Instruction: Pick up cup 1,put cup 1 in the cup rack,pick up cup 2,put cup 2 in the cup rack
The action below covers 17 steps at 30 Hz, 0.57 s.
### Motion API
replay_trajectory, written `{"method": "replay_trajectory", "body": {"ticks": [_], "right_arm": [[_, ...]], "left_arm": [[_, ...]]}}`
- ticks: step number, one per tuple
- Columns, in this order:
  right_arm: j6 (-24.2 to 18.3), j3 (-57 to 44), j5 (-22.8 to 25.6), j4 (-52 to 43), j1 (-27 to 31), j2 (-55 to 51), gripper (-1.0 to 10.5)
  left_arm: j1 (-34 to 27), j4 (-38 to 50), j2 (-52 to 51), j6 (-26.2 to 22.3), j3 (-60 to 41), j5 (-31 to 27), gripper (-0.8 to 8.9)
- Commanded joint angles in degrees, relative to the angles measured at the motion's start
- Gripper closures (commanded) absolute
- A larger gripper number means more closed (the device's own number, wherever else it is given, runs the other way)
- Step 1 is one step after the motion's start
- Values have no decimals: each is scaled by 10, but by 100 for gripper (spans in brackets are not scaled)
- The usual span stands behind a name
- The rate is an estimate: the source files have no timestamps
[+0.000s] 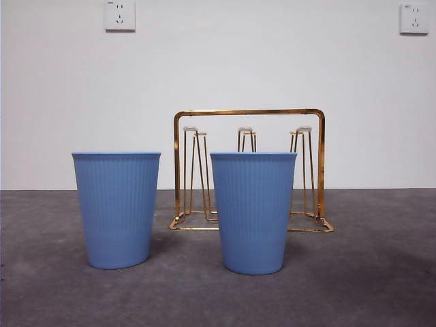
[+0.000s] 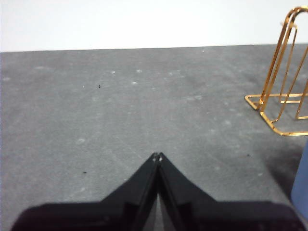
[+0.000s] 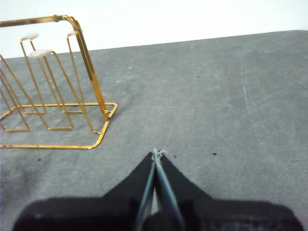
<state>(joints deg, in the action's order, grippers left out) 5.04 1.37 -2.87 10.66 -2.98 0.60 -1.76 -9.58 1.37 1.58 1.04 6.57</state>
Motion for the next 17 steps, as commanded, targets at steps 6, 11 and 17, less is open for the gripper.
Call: {"method": "replay_trajectory", "body": {"ticks": [6,11,17], "right_arm": [[114,22,-28,-31,-1,0,956],[149,85,-54,-26,-1,18,956],[143,203,-99,66,-1,83,957]], "left_arm": [[-2,-8,0,122,42,54,819],[-2,-64,8,149,111,94,820],[-2,-161,34,148,205,139,820]]}}
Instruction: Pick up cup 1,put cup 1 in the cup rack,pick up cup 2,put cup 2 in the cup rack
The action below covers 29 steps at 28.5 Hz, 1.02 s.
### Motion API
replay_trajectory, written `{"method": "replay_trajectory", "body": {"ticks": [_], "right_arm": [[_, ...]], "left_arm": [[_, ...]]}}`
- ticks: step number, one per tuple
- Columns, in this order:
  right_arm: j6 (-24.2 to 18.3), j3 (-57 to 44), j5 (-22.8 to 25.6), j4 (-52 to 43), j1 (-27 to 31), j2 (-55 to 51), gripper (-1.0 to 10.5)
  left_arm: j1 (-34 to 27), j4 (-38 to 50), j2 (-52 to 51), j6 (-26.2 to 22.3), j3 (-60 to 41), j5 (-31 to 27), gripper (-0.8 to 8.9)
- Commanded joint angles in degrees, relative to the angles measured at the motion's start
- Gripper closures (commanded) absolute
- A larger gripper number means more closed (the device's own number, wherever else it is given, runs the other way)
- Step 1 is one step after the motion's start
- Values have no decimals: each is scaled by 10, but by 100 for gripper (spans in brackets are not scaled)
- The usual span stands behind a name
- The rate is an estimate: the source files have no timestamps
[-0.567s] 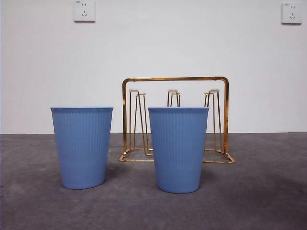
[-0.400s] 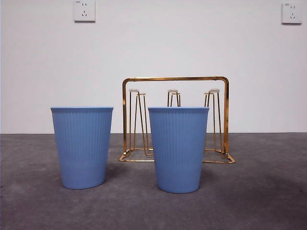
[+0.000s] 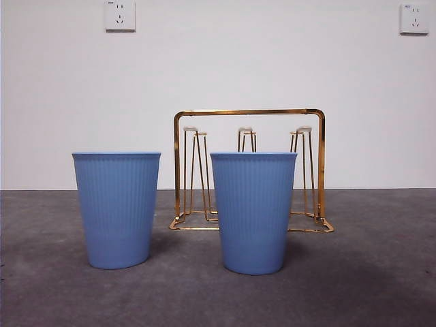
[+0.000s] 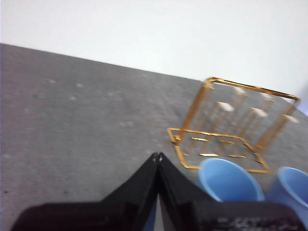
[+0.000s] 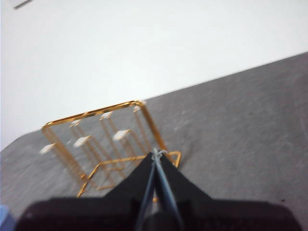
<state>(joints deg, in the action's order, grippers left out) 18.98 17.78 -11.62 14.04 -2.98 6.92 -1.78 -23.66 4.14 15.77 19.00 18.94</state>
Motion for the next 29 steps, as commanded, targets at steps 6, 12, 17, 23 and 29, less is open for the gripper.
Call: {"method": "replay_trajectory", "body": {"ticks": [6,12,17,23,29], "right_arm": [[-95,189,-72,197,-1,122,956],[-177,316,-101,357,-1,218,956],[-215,391,-139,446,-1,280,956],[-255,458,-146,523,-1,347,949],[-250,467,-146,529,-1,381,495]], "left_arm": [[-2,-102,49,-1,122,56,820],[-2,-204,113,-53,214,82,820],[-2,-287,175,-99,281,111,820],[7,-326,247,-116,336,140,818],[11,-325,284,-107,337,209,271]]}}
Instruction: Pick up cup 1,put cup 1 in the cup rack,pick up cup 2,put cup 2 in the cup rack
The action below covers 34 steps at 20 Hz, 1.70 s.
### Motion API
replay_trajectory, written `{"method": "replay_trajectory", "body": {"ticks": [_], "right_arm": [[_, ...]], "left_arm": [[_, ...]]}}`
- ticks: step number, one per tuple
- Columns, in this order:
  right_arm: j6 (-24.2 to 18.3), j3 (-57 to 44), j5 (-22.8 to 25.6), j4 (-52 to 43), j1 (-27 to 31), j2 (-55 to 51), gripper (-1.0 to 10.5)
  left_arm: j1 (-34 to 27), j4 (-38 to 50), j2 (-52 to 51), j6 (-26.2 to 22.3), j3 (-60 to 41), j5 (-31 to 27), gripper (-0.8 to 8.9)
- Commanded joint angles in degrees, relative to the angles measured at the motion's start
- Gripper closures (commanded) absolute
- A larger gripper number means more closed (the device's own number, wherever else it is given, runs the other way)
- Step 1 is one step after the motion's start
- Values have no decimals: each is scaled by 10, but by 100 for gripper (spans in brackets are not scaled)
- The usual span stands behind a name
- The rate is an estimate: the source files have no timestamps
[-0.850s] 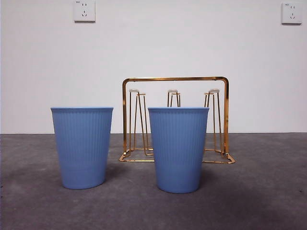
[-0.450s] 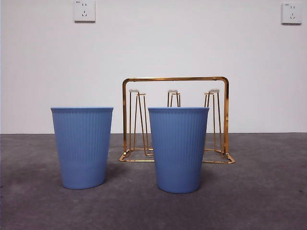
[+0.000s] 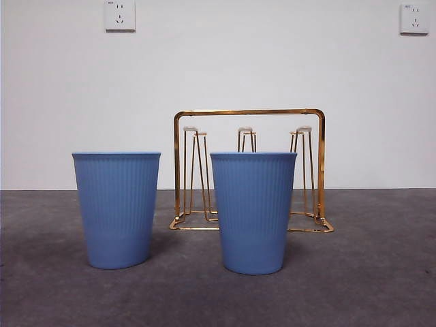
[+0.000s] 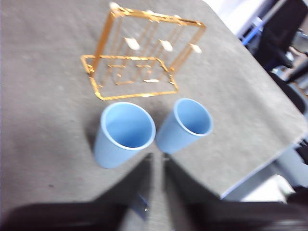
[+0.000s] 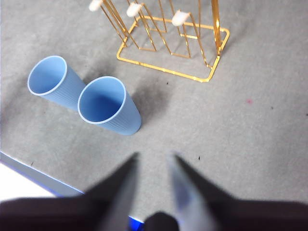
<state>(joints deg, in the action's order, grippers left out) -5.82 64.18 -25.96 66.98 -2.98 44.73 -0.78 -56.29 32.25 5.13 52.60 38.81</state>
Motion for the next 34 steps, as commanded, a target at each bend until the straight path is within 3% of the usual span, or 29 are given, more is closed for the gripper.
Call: {"method": "replay_trajectory", "body": {"ticks": [1,6,11,15,22,25,27,30,34], "right_arm": [[-2,3,-2,-1,-1,8,405],[-2,3,-70,-11,-1,39,403],[12,33,-70,-17,-32,112,411],[30,64,-27,-45,-101,200,412],[66,126,117,-88,-233,393,416],[74,129,136,-112,-264,455,420],[74,129,140,-120,-279,491,536],[78,129,143,-136,-287,525,564],[84,129,140,-150,-293,549,796]], "left_arm": [[1,3,8,5,1,19,157],[19,23,23,6,1,37,154],[35,29,32,12,1,37,155],[49,63,45,45,1,61,155],[51,81,77,68,1,132,156],[61,82,87,73,1,144,156],[71,83,93,76,1,155,156],[84,94,103,88,1,171,156],[101,108,122,101,1,171,156]]}}
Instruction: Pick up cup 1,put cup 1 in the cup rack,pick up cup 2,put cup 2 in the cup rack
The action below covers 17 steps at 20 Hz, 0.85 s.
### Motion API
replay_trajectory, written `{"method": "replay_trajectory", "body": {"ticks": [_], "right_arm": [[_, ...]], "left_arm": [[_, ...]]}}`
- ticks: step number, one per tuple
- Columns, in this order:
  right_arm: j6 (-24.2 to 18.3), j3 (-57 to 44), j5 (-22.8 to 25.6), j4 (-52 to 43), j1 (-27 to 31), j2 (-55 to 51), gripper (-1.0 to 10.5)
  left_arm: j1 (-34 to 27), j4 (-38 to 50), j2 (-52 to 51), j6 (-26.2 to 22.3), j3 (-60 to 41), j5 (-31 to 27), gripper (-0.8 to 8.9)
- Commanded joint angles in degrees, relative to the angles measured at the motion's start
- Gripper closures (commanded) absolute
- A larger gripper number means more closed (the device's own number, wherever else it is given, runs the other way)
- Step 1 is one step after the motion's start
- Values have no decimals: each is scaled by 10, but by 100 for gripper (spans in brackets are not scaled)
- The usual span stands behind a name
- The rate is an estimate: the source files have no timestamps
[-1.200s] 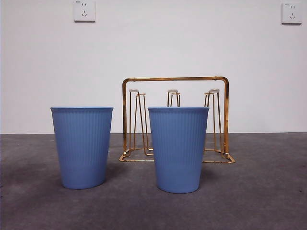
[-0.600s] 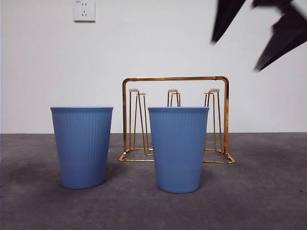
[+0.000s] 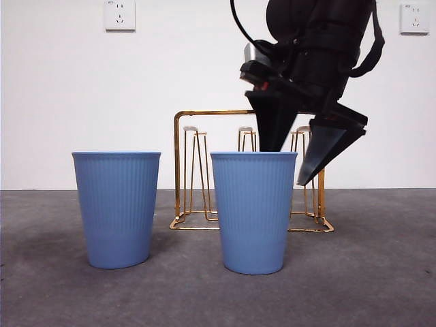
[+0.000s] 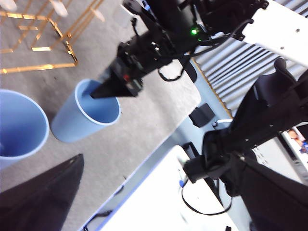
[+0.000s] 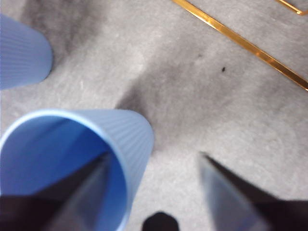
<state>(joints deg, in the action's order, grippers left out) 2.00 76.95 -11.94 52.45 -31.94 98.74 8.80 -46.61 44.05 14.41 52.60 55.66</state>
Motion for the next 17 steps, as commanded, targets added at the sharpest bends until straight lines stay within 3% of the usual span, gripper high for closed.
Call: {"method": "replay_trajectory", "body": {"ticks": [1,3,5,11,15,17], "right_arm": [[6,2,-2,-9,-4,13,795],[6,2,-3,-15,-4,15,802],[-4,2,-8,-18,-3,15,957],[-39,2,-11,6,-2,-14,963],[-39,4,-5,-4,5,-154,963],[-35,4,25,-35,5,-252,963]], "left_arm": [[11,20,10,19,1,3,156],[25,47,21,39,1,3,156],[42,82,34,68,1,2,156],[105,199,86,148,1,-27,156],[160,314,125,228,1,-64,156],[187,404,150,289,1,-81,156]]}}
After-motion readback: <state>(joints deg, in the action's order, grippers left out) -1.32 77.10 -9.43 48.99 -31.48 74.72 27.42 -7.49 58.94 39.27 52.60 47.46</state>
